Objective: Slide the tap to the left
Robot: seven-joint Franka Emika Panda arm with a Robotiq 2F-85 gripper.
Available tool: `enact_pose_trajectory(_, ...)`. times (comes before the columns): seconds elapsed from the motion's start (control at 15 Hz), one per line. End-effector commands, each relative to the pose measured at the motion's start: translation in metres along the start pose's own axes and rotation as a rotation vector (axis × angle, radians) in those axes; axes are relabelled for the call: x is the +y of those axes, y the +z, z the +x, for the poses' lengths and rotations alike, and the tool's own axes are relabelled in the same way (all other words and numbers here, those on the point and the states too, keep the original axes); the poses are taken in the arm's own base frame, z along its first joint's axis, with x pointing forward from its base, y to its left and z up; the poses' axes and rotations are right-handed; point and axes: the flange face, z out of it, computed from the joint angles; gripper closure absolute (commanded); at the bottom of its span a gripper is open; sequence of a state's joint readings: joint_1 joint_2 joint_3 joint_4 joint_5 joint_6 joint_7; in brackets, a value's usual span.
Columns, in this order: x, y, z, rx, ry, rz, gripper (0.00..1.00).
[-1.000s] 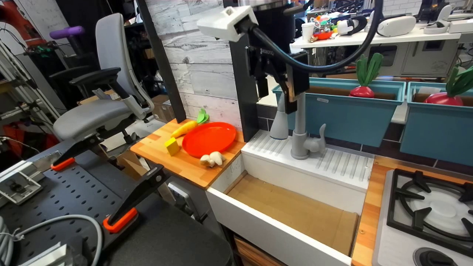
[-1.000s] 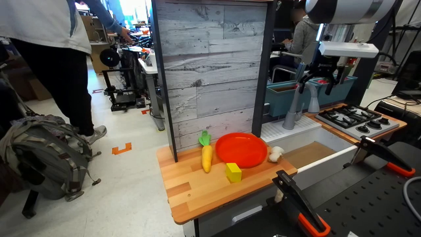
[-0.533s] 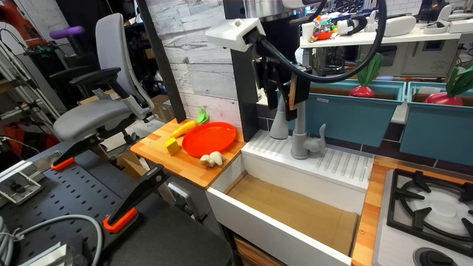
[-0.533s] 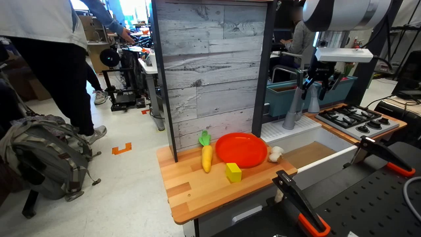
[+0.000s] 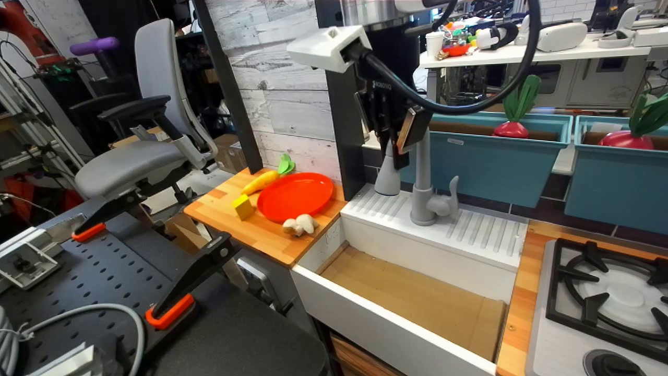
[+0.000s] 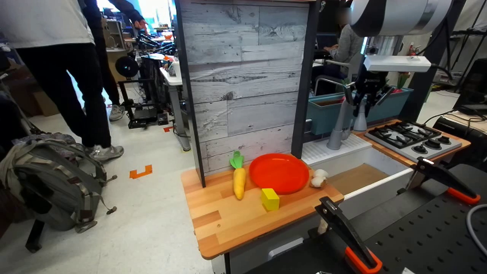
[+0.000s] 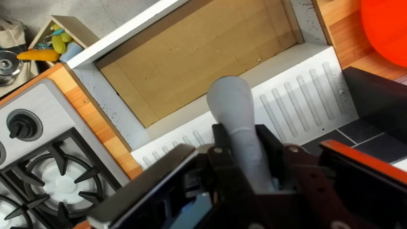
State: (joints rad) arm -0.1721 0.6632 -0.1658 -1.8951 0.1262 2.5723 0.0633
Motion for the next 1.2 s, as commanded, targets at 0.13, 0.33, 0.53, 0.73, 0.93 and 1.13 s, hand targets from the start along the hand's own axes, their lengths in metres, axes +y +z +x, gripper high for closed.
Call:
enact_pose_trajectory(0.13,-0.036,-0.015,-0.011,-0.047,0.06,0.144,0.93)
enact_pose_trajectory(0.33,-0.049,-0.02,-0.004,-0.062,0.157,0.245,0.93)
enact_pose_trajectory(0.53,-0.07,-0.033,0.004,-0.066,0.24,0.368,0.93)
enact_pose_trajectory(0.73,-0.087,-0.045,0.014,-0.039,0.313,0.467,0.93)
enact_pose_trajectory(0.93,-0.084,-0.05,0.02,-0.024,0.36,0.511,0.93)
enact_pose_trajectory(1.13,-0.08,-0.05,0.016,-0.017,0.367,0.504,0.45)
